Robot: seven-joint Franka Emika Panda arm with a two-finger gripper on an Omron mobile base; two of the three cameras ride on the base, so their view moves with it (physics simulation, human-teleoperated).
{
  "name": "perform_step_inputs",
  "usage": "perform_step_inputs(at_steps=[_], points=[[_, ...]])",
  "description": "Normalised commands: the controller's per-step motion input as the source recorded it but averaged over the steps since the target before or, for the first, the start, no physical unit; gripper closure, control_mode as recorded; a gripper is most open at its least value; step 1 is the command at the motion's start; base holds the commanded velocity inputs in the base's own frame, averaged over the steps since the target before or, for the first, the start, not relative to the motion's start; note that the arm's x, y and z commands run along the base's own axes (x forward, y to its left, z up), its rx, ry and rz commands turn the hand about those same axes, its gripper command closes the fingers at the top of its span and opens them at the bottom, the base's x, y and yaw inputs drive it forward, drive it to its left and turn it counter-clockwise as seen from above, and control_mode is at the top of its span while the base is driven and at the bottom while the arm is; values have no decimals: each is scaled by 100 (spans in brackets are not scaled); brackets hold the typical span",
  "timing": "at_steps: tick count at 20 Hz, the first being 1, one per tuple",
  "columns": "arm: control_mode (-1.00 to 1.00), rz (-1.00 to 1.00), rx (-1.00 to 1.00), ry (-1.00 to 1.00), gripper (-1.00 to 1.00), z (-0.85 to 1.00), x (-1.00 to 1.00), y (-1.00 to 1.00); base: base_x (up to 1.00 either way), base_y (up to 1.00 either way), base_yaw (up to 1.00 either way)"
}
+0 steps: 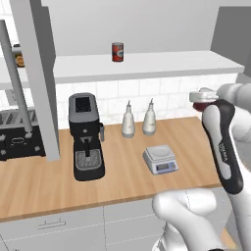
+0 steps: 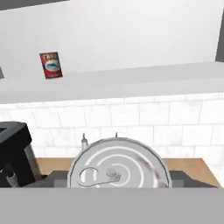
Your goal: Pick the canned food and place it on the digital scale for weighing, and close the cabinet.
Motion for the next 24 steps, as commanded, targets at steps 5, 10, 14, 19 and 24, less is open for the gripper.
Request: perform_step_inputs(at_steps=[5, 10, 14, 19, 24], points=[[-100, 45, -2, 33, 100, -100, 55, 39, 0, 0, 0], [-100, 43, -8, 25, 100, -99, 73, 37, 0, 0, 0], [-100, 35, -9, -26, 100, -100, 23, 0, 0, 0, 0], [-100, 32, -3, -10, 100, -74, 49, 2, 0, 0, 0], [-100, 27, 0, 13, 100, -39, 51, 2, 0, 0, 0]])
